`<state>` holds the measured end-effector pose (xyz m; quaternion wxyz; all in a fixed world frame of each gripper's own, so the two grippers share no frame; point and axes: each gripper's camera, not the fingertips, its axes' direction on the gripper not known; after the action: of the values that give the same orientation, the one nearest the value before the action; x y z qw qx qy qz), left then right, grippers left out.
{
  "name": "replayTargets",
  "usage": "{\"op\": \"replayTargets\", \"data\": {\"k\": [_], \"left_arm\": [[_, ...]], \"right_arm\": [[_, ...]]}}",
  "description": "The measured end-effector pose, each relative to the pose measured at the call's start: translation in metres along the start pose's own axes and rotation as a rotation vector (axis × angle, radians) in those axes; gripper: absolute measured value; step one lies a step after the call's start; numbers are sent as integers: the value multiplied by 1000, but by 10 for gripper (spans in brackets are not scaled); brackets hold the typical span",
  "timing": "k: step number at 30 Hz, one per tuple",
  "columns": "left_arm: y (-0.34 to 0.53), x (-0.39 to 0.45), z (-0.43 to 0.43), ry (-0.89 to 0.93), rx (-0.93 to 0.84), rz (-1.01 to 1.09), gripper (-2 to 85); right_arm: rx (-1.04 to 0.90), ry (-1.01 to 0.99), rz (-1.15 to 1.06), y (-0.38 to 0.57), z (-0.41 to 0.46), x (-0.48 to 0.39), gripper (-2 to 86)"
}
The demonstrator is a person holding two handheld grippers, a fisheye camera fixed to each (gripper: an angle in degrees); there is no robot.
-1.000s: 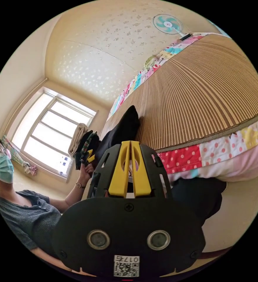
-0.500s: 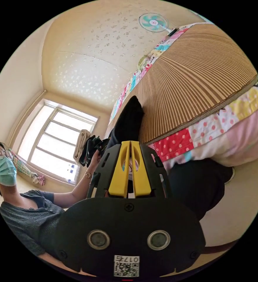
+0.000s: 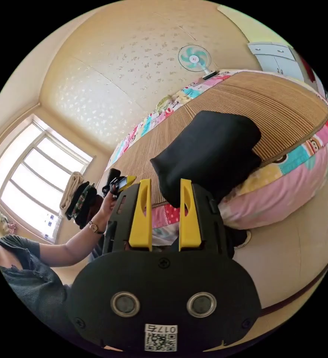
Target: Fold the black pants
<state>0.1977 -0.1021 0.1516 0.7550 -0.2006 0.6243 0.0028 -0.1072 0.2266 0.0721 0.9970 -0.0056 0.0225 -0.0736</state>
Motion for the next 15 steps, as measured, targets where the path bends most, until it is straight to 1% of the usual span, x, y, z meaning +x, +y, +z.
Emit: {"op": "replayTargets", "data": {"k": [1, 3, 7, 8, 9, 10, 11, 12, 15], "left_arm": [[9, 1, -9, -26, 12, 0, 134], [46, 8, -43, -99, 52, 3, 139], [101, 14, -86, -145, 107, -39, 139], [117, 14, -98, -136, 126, -56, 137], [130, 14, -109, -128, 155, -75, 136], [137, 14, -114, -126, 172, -83, 136], [147, 15, -122, -127, 202, -91, 135], [155, 16, -129, -134, 229, -97, 134], [168, 17, -136, -139, 294, -117, 126]], "right_arm": [[-11, 33, -42, -6, 9, -11, 127], [-94, 151, -206, -23, 57, -49, 151], [-248, 193, -353, -28, 149, -80, 164], [-311, 276, -376, -26, 184, -85, 162], [-351, 379, -400, -23, 212, -88, 141], [-350, 441, -409, -21, 222, -90, 131], [-311, 573, -429, -16, 234, -94, 100], [-309, 618, -474, -14, 244, -98, 82], [-333, 666, -485, -26, 262, -89, 76]]}}
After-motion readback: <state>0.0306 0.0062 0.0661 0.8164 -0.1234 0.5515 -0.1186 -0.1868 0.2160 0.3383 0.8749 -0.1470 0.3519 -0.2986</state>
